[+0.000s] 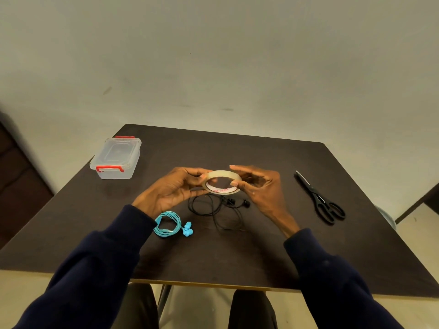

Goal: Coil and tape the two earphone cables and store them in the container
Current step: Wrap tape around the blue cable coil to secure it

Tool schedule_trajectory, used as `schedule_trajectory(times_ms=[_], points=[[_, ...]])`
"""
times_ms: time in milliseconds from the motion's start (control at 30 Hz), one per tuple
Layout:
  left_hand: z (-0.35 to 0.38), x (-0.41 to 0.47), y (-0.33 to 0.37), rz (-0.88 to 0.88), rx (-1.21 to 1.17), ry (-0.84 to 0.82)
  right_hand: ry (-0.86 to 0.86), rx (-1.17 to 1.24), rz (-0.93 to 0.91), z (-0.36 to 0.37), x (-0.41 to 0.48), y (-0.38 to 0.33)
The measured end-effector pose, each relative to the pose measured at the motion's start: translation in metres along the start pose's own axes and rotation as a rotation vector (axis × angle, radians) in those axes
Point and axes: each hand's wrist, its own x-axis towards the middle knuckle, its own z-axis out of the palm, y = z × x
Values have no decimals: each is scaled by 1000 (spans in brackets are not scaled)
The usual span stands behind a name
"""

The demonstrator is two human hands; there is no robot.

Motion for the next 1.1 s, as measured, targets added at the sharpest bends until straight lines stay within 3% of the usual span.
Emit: schedule_trajectory(times_ms=[333,433,567,767,1100], points=[[-4,-10,2,3,31,-73,95,20,28,10,0,0],[1,-9,3,42,141,-34,35,-121,21,15,0,-1],[13,-9,2,110,232,83,1,-341,-134,18,1,-7],[20,-13,-3,126,159,90,91,-199,11,20,2,-5],[12,-19,-6,69,0,-47,138,66,199,12,-1,-1]])
